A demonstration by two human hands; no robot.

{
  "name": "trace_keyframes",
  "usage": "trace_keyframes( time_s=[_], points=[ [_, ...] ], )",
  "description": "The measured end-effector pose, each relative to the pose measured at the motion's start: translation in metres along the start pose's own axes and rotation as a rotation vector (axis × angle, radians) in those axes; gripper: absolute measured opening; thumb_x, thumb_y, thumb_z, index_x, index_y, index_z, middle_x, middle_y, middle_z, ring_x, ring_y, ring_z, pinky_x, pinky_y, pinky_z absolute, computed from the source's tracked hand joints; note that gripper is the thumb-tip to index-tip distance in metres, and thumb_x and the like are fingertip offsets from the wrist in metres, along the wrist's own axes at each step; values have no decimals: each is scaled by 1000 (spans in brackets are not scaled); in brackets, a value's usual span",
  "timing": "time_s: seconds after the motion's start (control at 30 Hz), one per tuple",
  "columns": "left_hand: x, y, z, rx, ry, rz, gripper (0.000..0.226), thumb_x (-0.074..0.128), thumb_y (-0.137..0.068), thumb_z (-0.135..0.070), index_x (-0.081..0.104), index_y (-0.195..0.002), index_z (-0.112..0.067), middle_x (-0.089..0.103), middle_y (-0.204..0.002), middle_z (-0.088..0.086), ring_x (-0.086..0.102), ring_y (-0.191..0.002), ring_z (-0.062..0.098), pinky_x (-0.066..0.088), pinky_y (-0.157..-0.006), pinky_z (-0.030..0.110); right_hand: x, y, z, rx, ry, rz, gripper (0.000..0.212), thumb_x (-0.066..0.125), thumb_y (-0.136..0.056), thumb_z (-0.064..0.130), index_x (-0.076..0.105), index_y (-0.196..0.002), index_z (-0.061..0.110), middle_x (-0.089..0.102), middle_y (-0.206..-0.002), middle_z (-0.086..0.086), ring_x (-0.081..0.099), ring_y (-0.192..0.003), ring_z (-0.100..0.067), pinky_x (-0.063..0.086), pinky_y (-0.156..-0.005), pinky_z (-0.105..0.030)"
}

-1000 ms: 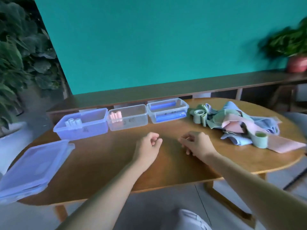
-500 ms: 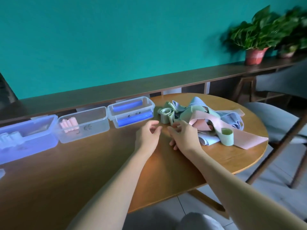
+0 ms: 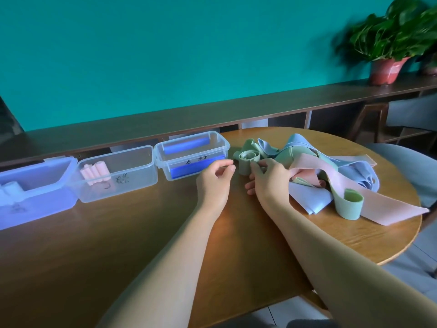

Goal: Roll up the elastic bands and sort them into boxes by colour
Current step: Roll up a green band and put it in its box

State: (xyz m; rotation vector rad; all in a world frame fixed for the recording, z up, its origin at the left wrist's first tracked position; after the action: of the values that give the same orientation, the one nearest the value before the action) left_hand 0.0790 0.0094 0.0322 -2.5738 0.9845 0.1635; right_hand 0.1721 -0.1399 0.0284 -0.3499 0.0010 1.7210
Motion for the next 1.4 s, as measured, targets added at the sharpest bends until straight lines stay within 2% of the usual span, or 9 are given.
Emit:
trace_keyframes(
  time_s=[0.13, 0.37, 0.47, 0.6, 0.77, 0.93, 1.1, 1.27, 1.4],
  points=[
    [-9, 11, -5, 17, 15, -34, 14, 67, -94, -27, 75, -105, -30, 71, -101, -20, 63, -97, -1, 50, -86, 17, -4, 14, 14, -88, -39, 42, 18, 55, -103, 22, 68, -95, 12, 69, -66, -7, 60, -41, -15, 52, -45, -26],
    [-45, 45, -27, 112, 21, -53, 13, 70, -92, -23, 77, -102, -28, 73, -95, -19, 65, -91, -5, 48, -80, 8, -1, 57, 43, -198, -159, 304, 19, 67, -98, 26, 74, -86, 12, 56, -51, 2, 41, -40, -13, 39, -45, -24],
    [-73, 57, -55, 135, 90, -64, 13, 69, -93, -14, 76, -100, -22, 72, -93, -18, 63, -85, -7, 44, -74, 4, -4, 70, 72, -266, -134, 367, 17, 70, -96, 30, 75, -92, 14, 56, -53, 9, 44, -45, -13, 46, -49, -28],
    [-116, 67, -101, 199, 7, -50, 17, 68, -95, -21, 72, -102, -36, 71, -98, -21, 63, -92, -8, 45, -78, 5, -9, 82, 122, -341, -177, 442, 21, 66, -98, 26, 72, -97, 7, 68, -81, -1, 62, -67, -8, 55, -62, -21],
    [-165, 81, -165, 329, -58, -40, 22, 70, -93, -18, 73, -112, -28, 72, -105, -17, 65, -97, 3, 50, -91, 21, -12, 103, 186, -435, -169, 560, 20, 61, -102, 24, 69, -98, 6, 75, -92, -8, 69, -88, -19, 58, -91, -41],
    [-203, 103, -216, 357, -105, 2, 28, 69, -93, -21, 70, -120, -26, 72, -112, -11, 65, -103, 1, 48, -94, 20, -15, 140, 250, -472, -272, 700, 18, 55, -104, 15, 62, -104, -2, 62, -87, -10, 61, -82, -21, 60, -73, -26],
    [-227, 130, -242, 290, -42, 68, 30, 67, -96, -27, 65, -125, -26, 75, -105, -3, 67, -93, -1, 43, -84, 11, -12, 175, 291, -500, -262, 836, 22, 56, -103, 17, 64, -110, -2, 68, -93, -15, 67, -87, -24, 61, -87, -39],
    [-250, 151, -250, 231, 39, 29, 25, 73, -91, -20, 70, -116, -17, 77, -96, 10, 71, -85, 13, 54, -86, 27, -8, 198, 309, -516, -266, 880, 13, 65, -97, 16, 72, -100, 5, 75, -90, -11, 70, -84, -19, 57, -88, -42],
    [-263, 164, -248, 193, 116, -5, 24, 75, -88, -8, 71, -112, -7, 76, -93, 18, 68, -72, 19, 53, -62, 21, -4, 208, 308, -470, -301, 916, 28, 75, -88, 22, 71, -105, -1, 75, -98, -16, 70, -89, -22, 57, -92, -41]
  ],
)
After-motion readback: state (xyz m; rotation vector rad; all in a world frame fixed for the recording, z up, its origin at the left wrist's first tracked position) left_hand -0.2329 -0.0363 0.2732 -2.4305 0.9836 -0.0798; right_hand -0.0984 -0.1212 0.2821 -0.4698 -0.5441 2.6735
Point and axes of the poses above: each hand's wrist, its own y-axis away from the middle knuckle, its own x-axis out of the palm, z = x × y, the point moved 8 cm from there along -y, towards the middle knuckle
